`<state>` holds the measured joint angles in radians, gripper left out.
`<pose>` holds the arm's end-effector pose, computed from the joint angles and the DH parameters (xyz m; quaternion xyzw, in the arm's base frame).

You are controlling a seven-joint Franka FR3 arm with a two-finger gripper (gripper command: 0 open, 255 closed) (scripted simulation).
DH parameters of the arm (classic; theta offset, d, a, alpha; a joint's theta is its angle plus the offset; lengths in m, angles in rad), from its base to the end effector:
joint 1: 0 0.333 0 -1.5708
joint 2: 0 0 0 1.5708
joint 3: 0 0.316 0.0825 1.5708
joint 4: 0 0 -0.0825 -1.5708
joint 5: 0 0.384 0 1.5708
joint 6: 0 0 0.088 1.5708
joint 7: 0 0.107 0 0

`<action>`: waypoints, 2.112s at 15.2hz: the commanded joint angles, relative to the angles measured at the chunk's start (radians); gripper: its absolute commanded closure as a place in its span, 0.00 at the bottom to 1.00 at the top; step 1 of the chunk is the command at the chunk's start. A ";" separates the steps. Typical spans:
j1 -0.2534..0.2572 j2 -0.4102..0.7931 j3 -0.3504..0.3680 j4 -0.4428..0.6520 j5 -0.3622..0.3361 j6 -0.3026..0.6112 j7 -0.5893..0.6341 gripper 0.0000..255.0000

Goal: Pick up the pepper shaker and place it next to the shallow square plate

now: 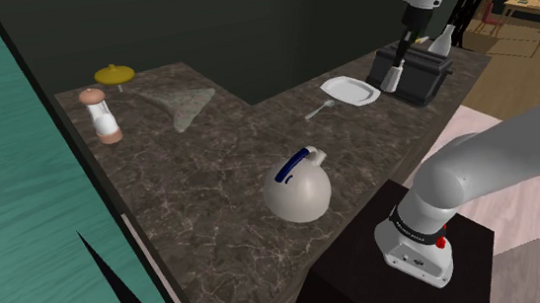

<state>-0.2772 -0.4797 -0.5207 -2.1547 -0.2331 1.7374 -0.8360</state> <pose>0.2616 -0.3452 0.5601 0.9980 0.0624 0.0044 0.0033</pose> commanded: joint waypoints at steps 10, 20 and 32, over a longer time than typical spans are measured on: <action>-0.006 0.281 -0.282 0.259 0.093 0.028 -0.341 1.00; -0.081 0.578 -0.426 0.431 0.322 0.051 -0.612 1.00; -0.084 0.604 -0.421 0.290 0.348 0.207 -0.631 1.00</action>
<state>-0.3588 0.1168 -0.9423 -1.8552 0.1082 1.9302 -1.4620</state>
